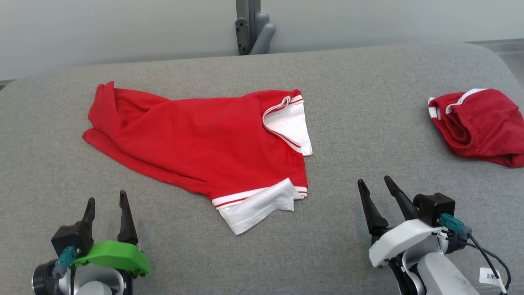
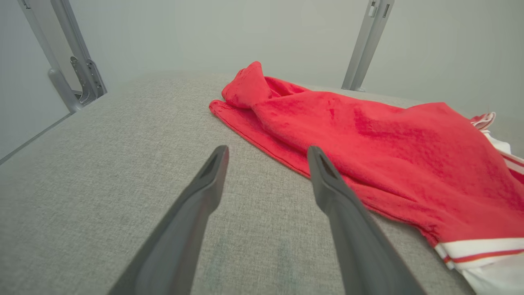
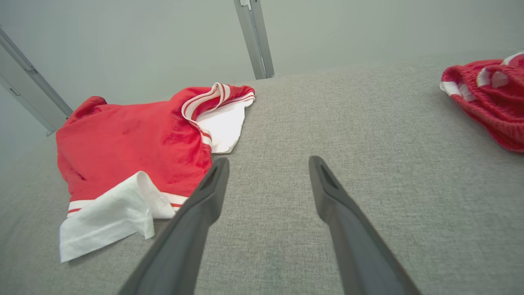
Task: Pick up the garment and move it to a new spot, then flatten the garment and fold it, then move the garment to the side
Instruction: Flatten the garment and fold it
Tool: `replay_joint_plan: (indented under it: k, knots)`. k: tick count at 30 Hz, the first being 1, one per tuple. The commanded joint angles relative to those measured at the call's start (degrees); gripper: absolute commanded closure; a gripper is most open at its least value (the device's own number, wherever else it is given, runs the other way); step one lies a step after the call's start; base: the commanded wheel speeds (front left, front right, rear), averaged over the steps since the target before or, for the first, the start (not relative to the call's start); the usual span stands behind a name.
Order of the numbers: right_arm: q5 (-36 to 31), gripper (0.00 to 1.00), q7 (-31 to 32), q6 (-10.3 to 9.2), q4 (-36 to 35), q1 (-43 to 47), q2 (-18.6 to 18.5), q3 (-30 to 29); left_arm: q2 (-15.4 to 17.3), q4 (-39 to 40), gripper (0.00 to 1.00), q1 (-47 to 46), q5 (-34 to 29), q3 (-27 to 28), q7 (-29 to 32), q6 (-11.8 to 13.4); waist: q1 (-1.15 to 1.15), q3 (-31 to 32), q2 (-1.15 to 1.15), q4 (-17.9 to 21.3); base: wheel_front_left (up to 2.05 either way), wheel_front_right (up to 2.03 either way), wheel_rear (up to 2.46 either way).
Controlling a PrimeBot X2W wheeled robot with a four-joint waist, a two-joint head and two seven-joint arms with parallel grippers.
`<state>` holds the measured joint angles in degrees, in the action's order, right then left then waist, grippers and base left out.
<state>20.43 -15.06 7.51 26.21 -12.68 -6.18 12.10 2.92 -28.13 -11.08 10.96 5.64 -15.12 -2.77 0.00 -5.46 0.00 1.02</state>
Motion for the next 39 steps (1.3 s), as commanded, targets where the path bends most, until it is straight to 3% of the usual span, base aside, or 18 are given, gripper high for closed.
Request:
replay_joint_plan:
  k: [1, 8, 18, 32, 33, 36, 39]
  knots:
    - [-0.5, 0.00, -0.1, -0.05, 0.0, 0.9, 0.1, -0.3, 0.1, 0.6, 0.00, 1.6, 0.1, -0.2, 0.0, 0.0, 0.00, 2.1, 0.00, -0.9, 0.00, 0.00, 0.00]
    - [-0.8, 0.00, -0.1, -0.05, -0.6, 0.1, -0.7, -0.8, 0.0, 4.1, 0.00, 5.0, 3.4, -4.4, 0.0, 1.4, 0.00, -1.2, 0.00, -2.9, 0.00, 0.00, 0.00]
    - [-0.5, 0.00, -0.1, -0.05, 2.9, -11.2, -4.7, 2.1, 0.1, 7.6, 0.00, 0.4, 5.7, -11.7, 0.0, 3.4, 0.00, -10.2, 0.00, -8.3, 0.00, 0.00, 0.00]
    - [2.9, 0.00, 0.5, -0.05, 22.4, -25.7, -7.7, 11.4, 0.1, 8.8, 0.00, -2.1, 8.8, -16.4, 0.0, 5.6, 0.00, -15.1, 0.00, -14.2, 0.00, 0.00, 0.00]
    - [3.8, 0.04, 0.9, -0.02, 24.3, -26.1, -7.5, 13.0, 0.1, 9.0, 0.00, -2.0, 8.9, -16.3, 0.0, 5.8, 0.00, -15.3, 0.00, -14.4, 0.00, 0.00, 0.00]
    - [4.7, 1.00, 1.0, -0.02, 26.6, -27.2, -8.5, 14.9, 0.1, 9.1, 0.00, -1.8, 9.2, -16.0, 0.0, 5.9, 0.00, -15.7, 0.00, -14.7, 0.00, 0.00, 0.00]
    - [3.9, 1.00, 0.6, -0.14, 28.5, -30.7, -11.8, 15.0, 0.1, 9.4, 0.00, -1.8, 9.6, -15.7, 0.0, 5.9, 0.00, -16.3, 0.00, -14.7, 0.00, 0.00, 0.00]
